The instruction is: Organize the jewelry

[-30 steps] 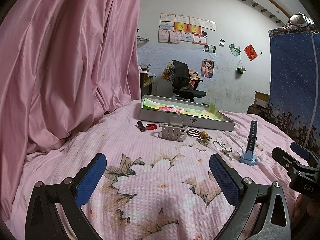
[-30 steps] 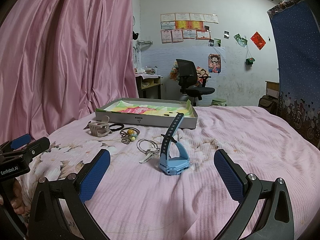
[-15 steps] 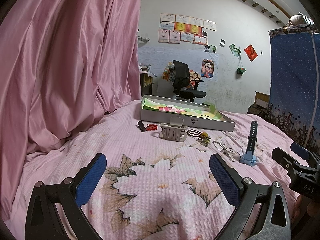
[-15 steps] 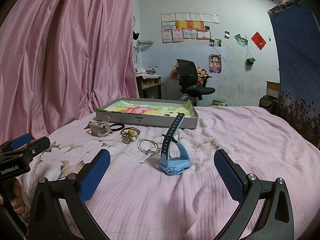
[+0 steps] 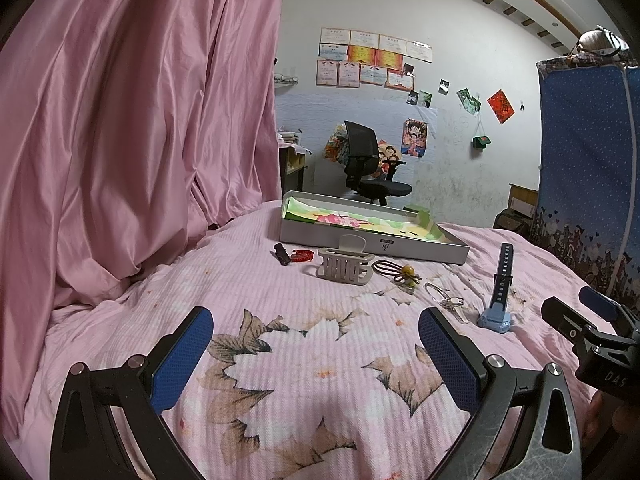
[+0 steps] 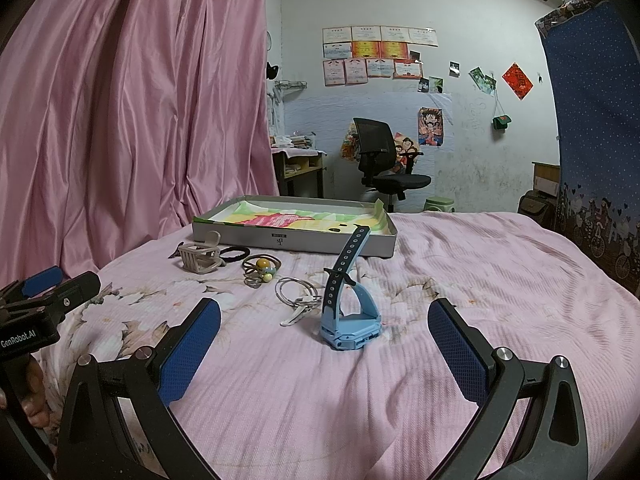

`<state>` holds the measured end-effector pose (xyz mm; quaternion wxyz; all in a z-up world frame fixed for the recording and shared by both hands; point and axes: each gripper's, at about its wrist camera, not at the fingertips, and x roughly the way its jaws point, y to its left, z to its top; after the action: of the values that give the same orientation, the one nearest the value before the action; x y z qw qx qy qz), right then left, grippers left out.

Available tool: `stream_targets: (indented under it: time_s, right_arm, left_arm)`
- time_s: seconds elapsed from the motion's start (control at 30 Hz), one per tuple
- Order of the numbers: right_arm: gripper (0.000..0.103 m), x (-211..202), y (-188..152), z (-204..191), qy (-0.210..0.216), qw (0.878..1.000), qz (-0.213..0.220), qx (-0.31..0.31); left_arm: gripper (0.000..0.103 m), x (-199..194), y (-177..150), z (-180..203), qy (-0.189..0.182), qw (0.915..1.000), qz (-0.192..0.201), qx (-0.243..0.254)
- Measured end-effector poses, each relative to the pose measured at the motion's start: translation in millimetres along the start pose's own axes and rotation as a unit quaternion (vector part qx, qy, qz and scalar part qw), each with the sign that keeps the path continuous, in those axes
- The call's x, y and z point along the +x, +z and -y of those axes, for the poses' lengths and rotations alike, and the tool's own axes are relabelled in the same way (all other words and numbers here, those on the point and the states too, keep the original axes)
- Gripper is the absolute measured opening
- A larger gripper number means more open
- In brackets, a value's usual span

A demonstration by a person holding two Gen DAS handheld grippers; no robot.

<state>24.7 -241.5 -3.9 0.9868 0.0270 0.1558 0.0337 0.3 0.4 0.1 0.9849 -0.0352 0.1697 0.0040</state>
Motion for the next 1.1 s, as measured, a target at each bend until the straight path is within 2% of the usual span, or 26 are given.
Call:
stream_targets:
  time_s: [0.17, 0.27, 0.47, 0.63, 0.83, 1.1]
  right_arm:
    - [0.102, -0.6, 2.0, 0.8, 0.001, 1.0, -0.001, -0.002]
    - [0.102, -1.0, 5.8, 1.8, 0.005, 1.0, -0.001, -0.002]
    - [0.102, 4.3, 19.9, 2.7, 0.003, 1.0, -0.006, -0.01]
    - [0.102, 20.5, 38.8, 5.3, 0.009, 1.0, -0.016, -0.022]
    - [0.102, 58.5, 42.2, 11.3, 0.017, 0.997, -0.068, -0.023]
    - [0.102, 104.9, 10.9, 26.9, 0.025, 0.984, -0.174, 0.037]
  left_arm:
    - [0.103, 0.0, 0.4, -0.4, -0.002, 1.0, 0.002, -0.004]
    - [0.103, 4.7, 2.4, -3.1, -0.018, 0.9997, -0.009, -0.016]
    - [0.103, 21.3, 24.0, -6.6, -0.027, 0.9994, -0.022, 0.0]
    - [0.103, 50.1, 39.7, -1.2, -0.039, 0.9979, -0.051, -0.006]
    - [0.103, 89.2, 50.3, 7.3, -0.05, 0.9944, -0.092, 0.014]
    - [0.102, 143.5, 50.1, 19.1, -0.063, 0.9843, -0.163, 0.027]
